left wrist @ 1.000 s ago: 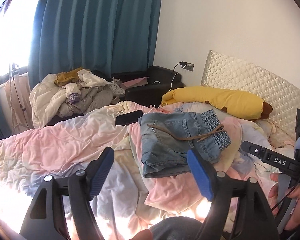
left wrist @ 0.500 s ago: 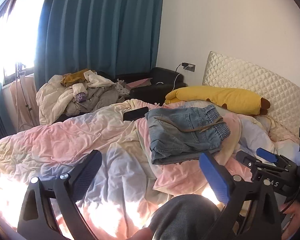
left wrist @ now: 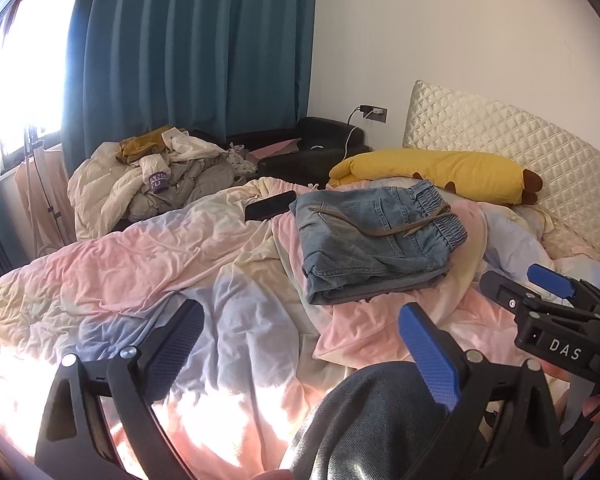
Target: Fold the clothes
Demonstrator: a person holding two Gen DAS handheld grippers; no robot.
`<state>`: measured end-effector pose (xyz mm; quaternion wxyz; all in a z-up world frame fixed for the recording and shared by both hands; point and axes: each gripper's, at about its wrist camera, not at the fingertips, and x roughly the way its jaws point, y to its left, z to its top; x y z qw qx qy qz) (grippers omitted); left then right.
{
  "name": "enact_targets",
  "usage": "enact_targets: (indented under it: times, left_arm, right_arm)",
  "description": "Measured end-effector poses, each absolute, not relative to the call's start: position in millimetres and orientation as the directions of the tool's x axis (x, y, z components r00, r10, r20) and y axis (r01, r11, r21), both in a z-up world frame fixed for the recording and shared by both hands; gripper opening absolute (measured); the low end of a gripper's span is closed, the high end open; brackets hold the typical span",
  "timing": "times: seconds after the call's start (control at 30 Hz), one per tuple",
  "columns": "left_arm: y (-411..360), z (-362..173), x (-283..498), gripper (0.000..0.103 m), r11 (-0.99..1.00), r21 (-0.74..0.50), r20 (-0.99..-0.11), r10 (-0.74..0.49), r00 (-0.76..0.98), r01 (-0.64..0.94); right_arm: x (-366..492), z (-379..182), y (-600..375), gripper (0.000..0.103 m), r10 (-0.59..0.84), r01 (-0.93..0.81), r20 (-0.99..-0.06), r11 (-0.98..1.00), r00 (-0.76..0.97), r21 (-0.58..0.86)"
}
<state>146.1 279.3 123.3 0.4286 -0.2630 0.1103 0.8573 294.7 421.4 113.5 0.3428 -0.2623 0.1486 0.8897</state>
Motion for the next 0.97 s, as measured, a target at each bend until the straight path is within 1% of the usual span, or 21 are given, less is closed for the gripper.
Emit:
enact_targets:
  times: [0.4,0.97]
  left_arm:
    - [278.0,119.6,142.5,0.099,-0.633,-0.041,-0.561,0.655,-0.506,-0.773]
    - [273.3,122.4,140.8,0.099,-0.640,-0.047,-0.561,0.652,-0.510,-0.767]
  right_arm:
    - [301.2,116.0,426.7,0.088,0.544,-0.700,-0.570,-0.710,-0.615,0.077]
    - [299.7,116.5,428.0,0.088,0.552,-0.709,-0.579,-0.703,-0.600,0.065]
